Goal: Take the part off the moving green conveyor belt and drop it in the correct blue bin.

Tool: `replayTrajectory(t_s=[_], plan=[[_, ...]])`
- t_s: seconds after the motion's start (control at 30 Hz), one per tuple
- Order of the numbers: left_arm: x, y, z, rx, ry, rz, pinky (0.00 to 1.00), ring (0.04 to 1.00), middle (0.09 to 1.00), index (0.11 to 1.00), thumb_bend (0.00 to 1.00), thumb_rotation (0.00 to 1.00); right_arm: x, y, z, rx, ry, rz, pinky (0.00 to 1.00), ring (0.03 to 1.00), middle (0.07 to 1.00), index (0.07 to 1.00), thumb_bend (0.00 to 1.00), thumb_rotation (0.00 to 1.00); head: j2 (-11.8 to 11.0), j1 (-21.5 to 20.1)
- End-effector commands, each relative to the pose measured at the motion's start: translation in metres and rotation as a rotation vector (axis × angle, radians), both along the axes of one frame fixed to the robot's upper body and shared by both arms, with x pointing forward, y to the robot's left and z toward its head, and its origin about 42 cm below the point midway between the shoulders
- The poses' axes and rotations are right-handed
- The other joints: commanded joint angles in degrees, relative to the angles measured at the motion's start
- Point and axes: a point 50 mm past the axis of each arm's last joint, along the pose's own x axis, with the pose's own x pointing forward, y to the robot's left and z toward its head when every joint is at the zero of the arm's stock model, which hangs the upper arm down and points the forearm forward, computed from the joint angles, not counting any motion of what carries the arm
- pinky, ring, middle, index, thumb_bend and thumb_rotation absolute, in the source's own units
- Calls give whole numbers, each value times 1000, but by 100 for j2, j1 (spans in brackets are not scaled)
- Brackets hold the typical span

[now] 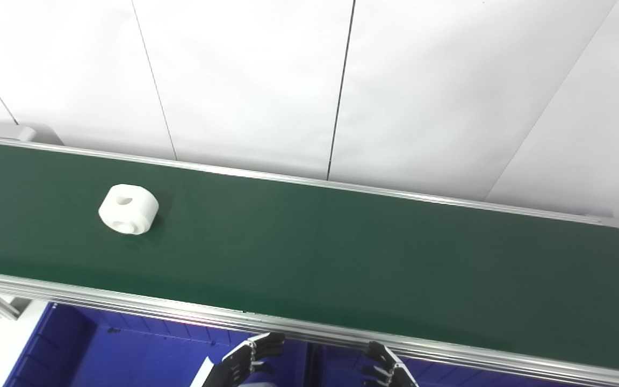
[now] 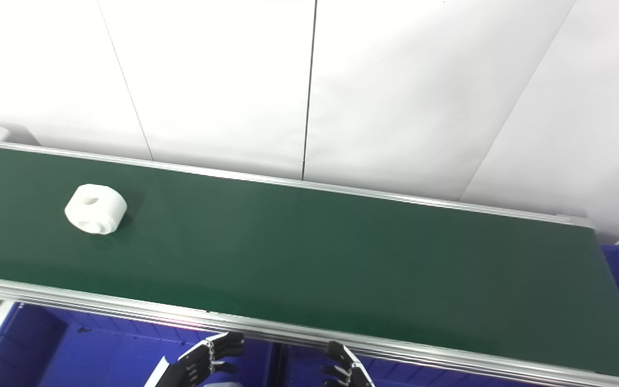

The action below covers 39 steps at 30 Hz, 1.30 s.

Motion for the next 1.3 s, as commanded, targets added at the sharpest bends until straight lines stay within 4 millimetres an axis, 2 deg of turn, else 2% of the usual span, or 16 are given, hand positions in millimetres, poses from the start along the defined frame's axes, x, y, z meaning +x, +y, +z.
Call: replayTrajectory(t_s=[0.0, 0.1, 0.2, 0.27, 0.4, 0.5, 0.57, 0.67, 0.8, 0.87, 1.0, 1.13, 1.27], plan=[[3, -1, 6, -15, -56, -25, 676, 786, 809, 787, 822, 697, 2, 2, 7, 34, -69, -9, 696, 778, 850, 874, 982, 976, -1, 14], [6, -4, 13, -36, -80, -55, 677, 791, 811, 785, 832, 677, 3, 1, 7, 42, -68, -9, 704, 782, 855, 878, 986, 979, 3, 165], [10, -11, 33, -81, -146, -76, 655, 782, 806, 769, 838, 642, 4, 0, 7, 48, -67, -4, 710, 783, 859, 878, 995, 978, 1, 253], [12, -17, 52, -136, -205, -81, 646, 779, 805, 759, 860, 628, 5, -2, 7, 39, -69, -2, 704, 781, 854, 882, 1000, 984, 9, 322], [24, -22, 110, -208, -396, -94, 609, 743, 782, 729, 897, 547, 5, -5, 6, 42, -65, 1, 712, 782, 864, 892, 968, 989, 30, 387], [52, -10, 145, -182, -578, -89, 591, 732, 758, 732, 934, 493, 7, -6, 5, 44, -66, 2, 716, 783, 869, 900, 940, 992, 58, 437], [69, 2, 160, -137, -655, -78, 589, 735, 765, 735, 941, 455, 8, -5, 6, 43, -69, 2, 712, 780, 865, 899, 945, 998, 107, 408], [98, 29, 182, 28, -710, -60, 587, 724, 769, 728, 979, 411, 9, -3, 6, 47, -72, 5, 707, 777, 855, 899, 959, 1000, 164, 312], [130, 50, 200, 249, -749, -86, 661, 782, 817, 782, 986, 390, 10, 1, 6, 53, -73, 4, 717, 786, 864, 901, 966, 1000, 164, 296], [148, 56, 207, 374, -750, -125, 692, 803, 837, 811, 978, 388, 10, 2, 6, 55, -73, 4, 723, 789, 867, 904, 977, 1000, 156, 318], [185, 65, 222, 644, -784, -180, 651, 783, 840, 816, 988, 367, 11, 2, 7, 59, -73, 5, 736, 798, 878, 908, 992, 1000, 156, 318], [219, 69, 228, 924, -800, -204, 667, 804, 833, 798, 1000, 306, 11, 2, 5, 61, -70, 8, 736, 797, 869, 908, 1000, 1000, 110, 361], [248, 75, 230, 1098, -774, -232, 680, 807, 826, 792, 1000, 244, 11, 2, 4, 63, -64, 9, 732, 793, 863, 905, 998, 1000, 72, 400]])
